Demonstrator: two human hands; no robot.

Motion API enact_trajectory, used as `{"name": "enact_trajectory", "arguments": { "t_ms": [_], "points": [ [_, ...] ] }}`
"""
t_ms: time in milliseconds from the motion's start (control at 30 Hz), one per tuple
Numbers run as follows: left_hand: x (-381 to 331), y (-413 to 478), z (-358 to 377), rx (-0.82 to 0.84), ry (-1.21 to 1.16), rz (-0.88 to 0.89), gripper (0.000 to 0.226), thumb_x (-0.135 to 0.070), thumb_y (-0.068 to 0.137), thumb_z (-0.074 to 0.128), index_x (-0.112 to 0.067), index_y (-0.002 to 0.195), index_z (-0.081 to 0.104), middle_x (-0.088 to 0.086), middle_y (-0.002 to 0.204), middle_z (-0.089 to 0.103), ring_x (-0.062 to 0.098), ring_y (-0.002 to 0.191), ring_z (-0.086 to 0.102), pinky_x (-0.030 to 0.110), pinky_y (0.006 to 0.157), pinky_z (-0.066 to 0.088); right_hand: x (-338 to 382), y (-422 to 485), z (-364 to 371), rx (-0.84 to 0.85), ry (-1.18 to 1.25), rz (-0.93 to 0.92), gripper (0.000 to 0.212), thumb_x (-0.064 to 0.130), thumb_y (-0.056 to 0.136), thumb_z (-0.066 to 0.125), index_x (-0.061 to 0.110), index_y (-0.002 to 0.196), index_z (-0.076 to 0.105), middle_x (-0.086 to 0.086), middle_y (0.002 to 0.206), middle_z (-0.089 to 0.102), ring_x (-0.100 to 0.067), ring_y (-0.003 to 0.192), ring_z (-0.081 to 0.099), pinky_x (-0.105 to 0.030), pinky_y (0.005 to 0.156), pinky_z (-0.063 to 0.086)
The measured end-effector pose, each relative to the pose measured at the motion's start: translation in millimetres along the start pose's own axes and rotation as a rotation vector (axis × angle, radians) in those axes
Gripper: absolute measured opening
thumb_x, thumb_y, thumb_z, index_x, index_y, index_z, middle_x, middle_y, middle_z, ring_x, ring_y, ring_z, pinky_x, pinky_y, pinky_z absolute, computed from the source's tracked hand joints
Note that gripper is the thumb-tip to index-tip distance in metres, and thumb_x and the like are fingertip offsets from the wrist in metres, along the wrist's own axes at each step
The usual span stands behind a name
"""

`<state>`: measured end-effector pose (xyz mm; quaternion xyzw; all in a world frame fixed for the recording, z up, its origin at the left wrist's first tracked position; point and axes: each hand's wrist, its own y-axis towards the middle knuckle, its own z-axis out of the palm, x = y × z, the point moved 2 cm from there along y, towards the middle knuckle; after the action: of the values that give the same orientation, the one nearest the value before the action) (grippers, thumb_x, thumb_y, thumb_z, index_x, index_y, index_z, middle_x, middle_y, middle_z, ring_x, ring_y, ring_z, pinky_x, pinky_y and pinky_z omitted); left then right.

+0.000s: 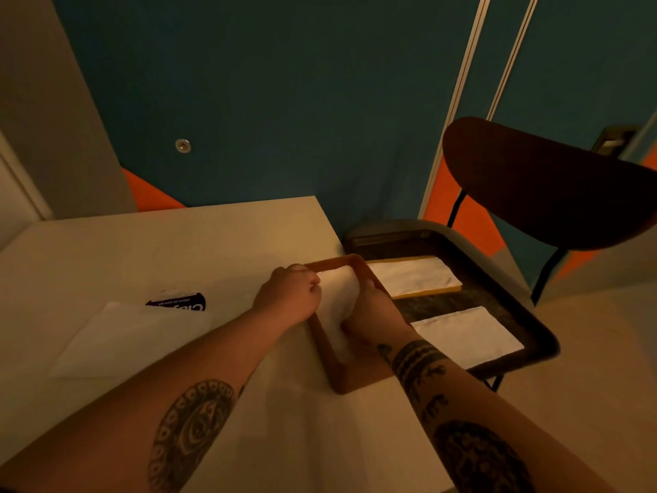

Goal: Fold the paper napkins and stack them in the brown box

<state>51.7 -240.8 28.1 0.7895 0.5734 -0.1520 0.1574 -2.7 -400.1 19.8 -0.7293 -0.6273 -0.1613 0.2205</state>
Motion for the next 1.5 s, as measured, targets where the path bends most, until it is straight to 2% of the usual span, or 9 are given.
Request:
{"name": "enact_trajectory", "arguments": {
  "t_ms": [133,233,400,533,767,967,1100,1333,1500],
  "points": [
    [0.9,0.8,0.1,0.025,0.040,0.033,0.037,-0.037,0.101,0.046,-0.022,0.128,0.068,0.001,0.137,0.059,0.024,0.121,0.055,0.044,0.102,0.051,7.3,0.5,6.1,0.137,-0.537,-0.087,0.066,0.045,0.091,0.065,0.009,0.141,0.043,-0.014,0.136,0.053,-0.033,0.124,0.051,-0.047,0.106,0.045],
    [-3.0,-4.5,0.0,-0.021,0.024,0.056,0.038,-0.038,0.104,0.043,-0.020,0.129,0.066,0.002,0.135,0.062,0.025,0.122,0.052,0.043,0.100,0.050,12.9,-0.5,8.8,0.198,-0.630,-0.080,0.054,0.046,0.091,0.064,0.010,0.130,0.053,-0.013,0.121,0.059,-0.029,0.109,0.059,-0.044,0.096,0.049],
    [12.9,-22.1,-20.3,-0.169,-0.112,0.083,0.033,-0.038,0.103,0.048,-0.022,0.126,0.065,-0.001,0.130,0.064,0.023,0.122,0.052,0.043,0.099,0.050,31.7,-0.9,-7.0,0.025,-0.434,-0.078,0.032,0.033,0.095,0.061,0.016,0.122,0.062,-0.006,0.120,0.064,-0.024,0.109,0.062,-0.040,0.099,0.052],
    [78.7,-36.3,-40.1,-0.221,-0.157,-0.015,0.030,-0.039,0.101,0.051,-0.024,0.120,0.068,0.000,0.123,0.068,0.024,0.114,0.057,0.043,0.093,0.052,88.7,-6.5,-16.4,-0.180,-0.202,-0.170,0.021,0.023,0.096,0.058,0.019,0.113,0.069,-0.003,0.112,0.066,-0.022,0.099,0.065,-0.032,0.084,0.055],
    [216.8,-80.3,-86.2,-0.301,-0.132,-0.361,0.023,-0.035,0.097,0.058,-0.026,0.114,0.071,0.003,0.117,0.071,0.028,0.107,0.065,0.042,0.090,0.055,180.3,-7.9,55.8,-0.005,-0.093,-0.225,0.030,0.034,0.096,0.061,0.024,0.124,0.067,0.000,0.126,0.064,-0.020,0.111,0.062,-0.032,0.095,0.052],
    [301.2,-118.7,-100.2,-0.058,0.106,-0.710,0.064,-0.062,0.088,0.058,-0.018,0.134,0.053,0.011,0.136,0.053,0.036,0.129,0.045,0.047,0.099,0.045,223.9,-2.0,140.3,0.155,-0.145,-0.202,0.047,0.044,0.097,0.057,0.025,0.140,0.056,-0.001,0.141,0.055,-0.023,0.126,0.052,-0.037,0.107,0.043],
    [319.7,-127.9,-90.5,0.024,0.124,-0.631,0.074,-0.072,0.082,0.058,-0.023,0.137,0.053,0.007,0.141,0.044,0.034,0.131,0.039,0.047,0.101,0.039,229.8,-4.4,174.7,0.182,-0.282,-0.116,0.068,0.054,0.093,0.056,0.022,0.150,0.039,-0.003,0.153,0.038,-0.029,0.137,0.036,-0.049,0.111,0.034],
    [318.7,-125.7,-88.4,0.013,0.002,-0.497,0.055,-0.056,0.089,0.062,-0.028,0.136,0.053,-0.001,0.143,0.046,0.028,0.130,0.039,0.042,0.100,0.040,229.5,-10.8,184.1,0.116,-0.206,-0.061,0.057,0.050,0.088,0.063,0.027,0.139,0.051,0.000,0.141,0.045,-0.024,0.127,0.042,-0.044,0.105,0.040],
    [325.9,-130.8,-92.7,-0.032,-0.023,-0.450,0.062,-0.053,0.089,0.064,-0.023,0.141,0.048,0.002,0.143,0.050,0.030,0.131,0.042,0.041,0.099,0.045,235.4,-21.7,188.1,0.091,-0.160,-0.011,0.052,0.047,0.091,0.063,0.027,0.138,0.052,0.000,0.141,0.045,-0.022,0.127,0.042,-0.043,0.108,0.039]
  ]
}}
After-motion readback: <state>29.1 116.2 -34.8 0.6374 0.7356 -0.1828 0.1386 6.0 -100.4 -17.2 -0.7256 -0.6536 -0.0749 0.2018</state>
